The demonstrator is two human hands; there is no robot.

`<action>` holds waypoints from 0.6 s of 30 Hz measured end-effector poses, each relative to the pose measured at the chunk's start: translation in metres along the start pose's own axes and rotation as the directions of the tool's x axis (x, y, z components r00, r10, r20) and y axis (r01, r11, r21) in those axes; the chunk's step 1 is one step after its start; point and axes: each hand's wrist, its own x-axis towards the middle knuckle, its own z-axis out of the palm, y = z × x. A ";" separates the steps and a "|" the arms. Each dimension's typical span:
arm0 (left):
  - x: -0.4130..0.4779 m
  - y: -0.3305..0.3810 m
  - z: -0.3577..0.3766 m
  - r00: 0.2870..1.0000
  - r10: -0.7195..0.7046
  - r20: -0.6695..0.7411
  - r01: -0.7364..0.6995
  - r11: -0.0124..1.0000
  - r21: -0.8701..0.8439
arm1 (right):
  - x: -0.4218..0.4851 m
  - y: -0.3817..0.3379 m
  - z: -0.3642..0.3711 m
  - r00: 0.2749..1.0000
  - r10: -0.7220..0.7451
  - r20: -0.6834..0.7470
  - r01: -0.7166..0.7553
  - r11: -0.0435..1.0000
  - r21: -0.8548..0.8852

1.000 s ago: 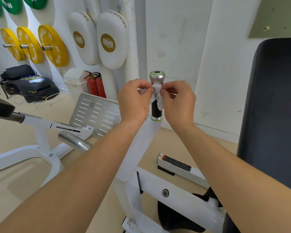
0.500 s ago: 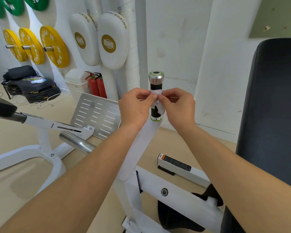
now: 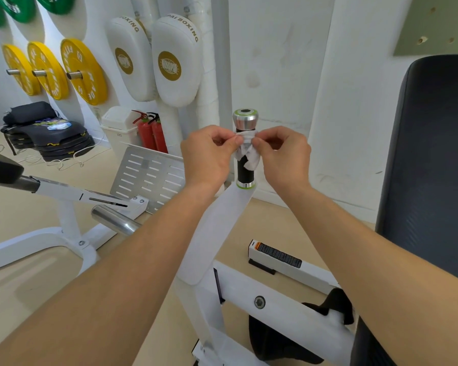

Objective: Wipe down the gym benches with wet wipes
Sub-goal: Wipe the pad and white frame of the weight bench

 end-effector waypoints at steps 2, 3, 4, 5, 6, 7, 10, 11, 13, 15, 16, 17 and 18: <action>0.003 -0.002 -0.001 0.999 0.004 0.040 -0.005 1.000 0.019 | 0.002 0.002 -0.001 1.000 -0.020 0.008 0.020 1.000 -0.015; 0.004 -0.003 -0.002 0.998 0.003 0.065 -0.005 1.000 0.029 | 0.002 0.002 -0.001 1.000 -0.026 0.010 0.026 0.999 -0.020; 0.005 -0.005 -0.003 0.996 0.005 0.088 -0.008 0.999 0.041 | 0.002 0.003 -0.002 1.000 -0.028 0.013 0.028 0.999 -0.026; 0.006 -0.006 -0.004 0.994 0.008 0.111 -0.014 0.998 0.054 | 0.002 0.004 -0.002 0.999 -0.028 0.017 0.028 0.999 -0.032; 0.006 -0.008 -0.005 0.991 0.008 0.135 -0.017 0.997 0.070 | 0.001 0.006 -0.002 0.999 -0.026 0.024 0.027 0.999 -0.038; 0.007 -0.010 -0.006 0.987 0.003 0.160 -0.016 0.996 0.085 | 0.000 0.007 -0.001 0.999 -0.024 0.031 0.025 0.999 -0.043; 0.006 -0.015 -0.008 0.971 -0.025 0.237 -0.008 0.990 0.137 | -0.007 0.015 -0.001 0.999 -0.018 0.050 0.021 0.997 -0.072; 0.004 -0.018 -0.007 0.965 -0.038 0.261 -0.005 0.987 0.163 | -0.011 0.019 -0.001 0.998 -0.013 0.062 0.019 0.996 -0.089; -0.002 -0.024 -0.005 0.952 -0.072 0.299 0.007 0.977 0.214 | -0.018 0.029 -0.001 0.996 0.005 0.089 0.006 0.993 -0.122; -0.007 -0.031 -0.003 0.939 -0.096 0.330 0.010 0.967 0.254 | -0.024 0.039 -0.001 0.993 0.029 0.111 -0.013 0.990 -0.144; -0.008 -0.033 -0.003 0.933 -0.101 0.344 0.002 0.961 0.278 | -0.025 0.042 0.000 0.992 0.035 0.120 -0.017 0.988 -0.154; -0.009 -0.034 -0.003 0.928 -0.105 0.356 -0.005 0.955 0.296 | -0.027 0.045 0.000 0.991 0.039 0.129 -0.017 0.986 -0.168; -0.010 -0.035 -0.003 0.924 -0.109 0.365 -0.009 0.952 0.307 | -0.028 0.047 0.000 0.989 0.041 0.139 -0.015 0.983 -0.185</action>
